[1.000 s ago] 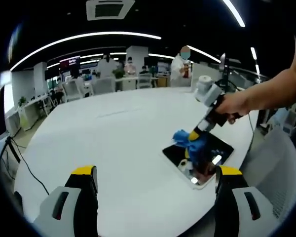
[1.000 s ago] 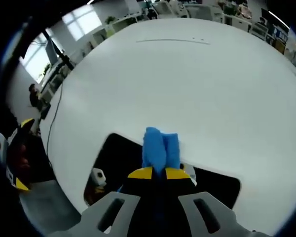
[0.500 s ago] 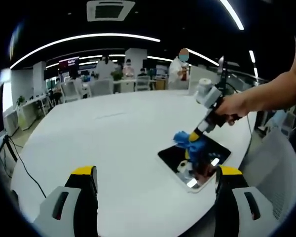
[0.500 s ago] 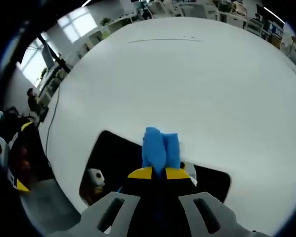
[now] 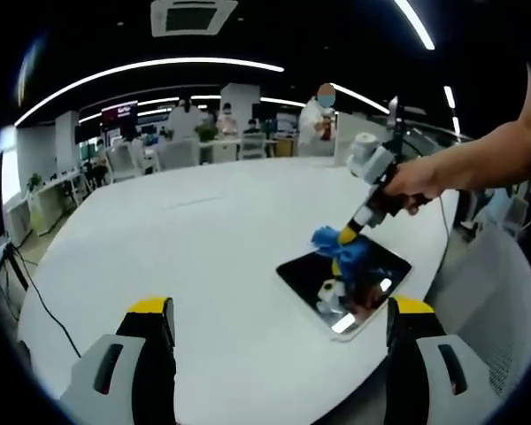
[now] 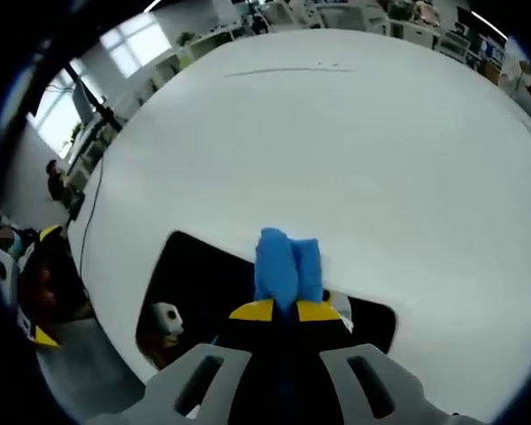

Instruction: Wipe the mirror surface with the cleaning cloth until all visible marks leave the cleaned area.

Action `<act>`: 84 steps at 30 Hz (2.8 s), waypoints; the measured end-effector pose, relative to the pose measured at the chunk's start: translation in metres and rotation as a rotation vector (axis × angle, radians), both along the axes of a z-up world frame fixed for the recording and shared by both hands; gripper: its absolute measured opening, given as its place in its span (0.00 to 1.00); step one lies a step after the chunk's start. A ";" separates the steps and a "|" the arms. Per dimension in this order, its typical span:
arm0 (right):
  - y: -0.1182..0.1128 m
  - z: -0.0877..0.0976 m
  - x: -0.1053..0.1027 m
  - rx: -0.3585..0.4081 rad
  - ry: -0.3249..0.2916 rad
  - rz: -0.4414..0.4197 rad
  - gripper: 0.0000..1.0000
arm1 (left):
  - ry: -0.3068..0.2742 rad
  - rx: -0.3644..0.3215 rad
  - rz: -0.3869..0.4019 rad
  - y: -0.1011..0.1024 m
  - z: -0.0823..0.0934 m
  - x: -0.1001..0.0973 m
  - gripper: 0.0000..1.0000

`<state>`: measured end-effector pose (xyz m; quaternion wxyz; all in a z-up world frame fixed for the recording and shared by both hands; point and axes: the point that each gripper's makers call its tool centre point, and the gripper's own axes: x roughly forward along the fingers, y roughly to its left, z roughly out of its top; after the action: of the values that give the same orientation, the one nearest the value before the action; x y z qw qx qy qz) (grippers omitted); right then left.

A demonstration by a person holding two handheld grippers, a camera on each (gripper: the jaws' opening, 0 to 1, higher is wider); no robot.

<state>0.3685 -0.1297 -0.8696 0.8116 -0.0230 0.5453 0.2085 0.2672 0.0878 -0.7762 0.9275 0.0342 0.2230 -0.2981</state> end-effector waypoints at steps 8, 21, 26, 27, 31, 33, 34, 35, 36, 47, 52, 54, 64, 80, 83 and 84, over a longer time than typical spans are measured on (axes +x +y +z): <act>-0.013 0.000 0.000 -0.007 0.024 -0.012 0.01 | -0.019 -0.065 0.000 -0.009 0.008 0.005 1.00; -0.011 -0.002 0.001 -0.038 0.026 -0.038 0.01 | 0.026 -0.045 0.012 -0.002 -0.010 0.004 1.00; -0.012 -0.001 0.000 -0.031 0.020 -0.055 0.01 | 0.039 -0.057 -0.006 -0.005 -0.012 0.002 1.00; -0.011 -0.001 -0.001 -0.040 0.009 -0.040 0.01 | 0.041 -0.059 -0.008 -0.005 -0.012 0.001 1.00; -0.010 -0.001 -0.002 -0.071 -0.017 -0.025 0.00 | 0.034 -0.052 -0.007 -0.005 -0.012 0.001 1.00; -0.011 0.000 -0.002 -0.073 -0.022 -0.034 0.00 | 0.035 -0.049 -0.006 -0.004 -0.012 0.001 1.00; -0.011 -0.001 -0.003 -0.071 -0.023 -0.038 0.01 | 0.038 -0.048 -0.002 -0.004 -0.012 0.000 1.00; -0.011 -0.001 -0.003 -0.068 -0.023 -0.042 0.01 | 0.038 -0.046 0.000 -0.003 -0.013 0.001 1.00; -0.012 -0.001 -0.004 -0.062 -0.021 -0.052 0.01 | 0.038 -0.043 -0.001 -0.003 -0.013 0.000 1.00; -0.010 0.001 -0.024 -0.040 -0.009 -0.057 0.01 | -0.010 0.034 -0.001 0.000 -0.010 0.003 1.00; -0.009 0.001 -0.033 -0.043 -0.003 -0.048 0.01 | -0.007 0.038 -0.002 -0.001 -0.011 0.002 1.00; -0.010 0.001 -0.037 -0.032 -0.001 -0.064 0.01 | -0.002 0.046 -0.011 -0.001 -0.013 0.001 1.00; -0.009 0.003 -0.054 -0.013 0.005 -0.078 0.01 | 0.001 0.030 -0.025 -0.005 -0.012 0.000 1.00; -0.008 0.000 -0.081 0.005 0.013 -0.063 0.01 | -0.002 0.035 -0.018 -0.003 -0.013 0.001 1.00; -0.008 0.000 -0.089 -0.010 0.013 -0.039 0.01 | -0.004 0.041 -0.023 -0.004 -0.013 0.001 1.00; -0.008 0.000 -0.092 -0.009 0.016 -0.038 0.01 | -0.005 0.038 -0.021 -0.003 -0.012 0.001 1.00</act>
<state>0.2768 -0.1373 -0.8701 0.8110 -0.0145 0.5529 0.1906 0.2682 0.0844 -0.7887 0.9240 0.0549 0.2259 -0.3036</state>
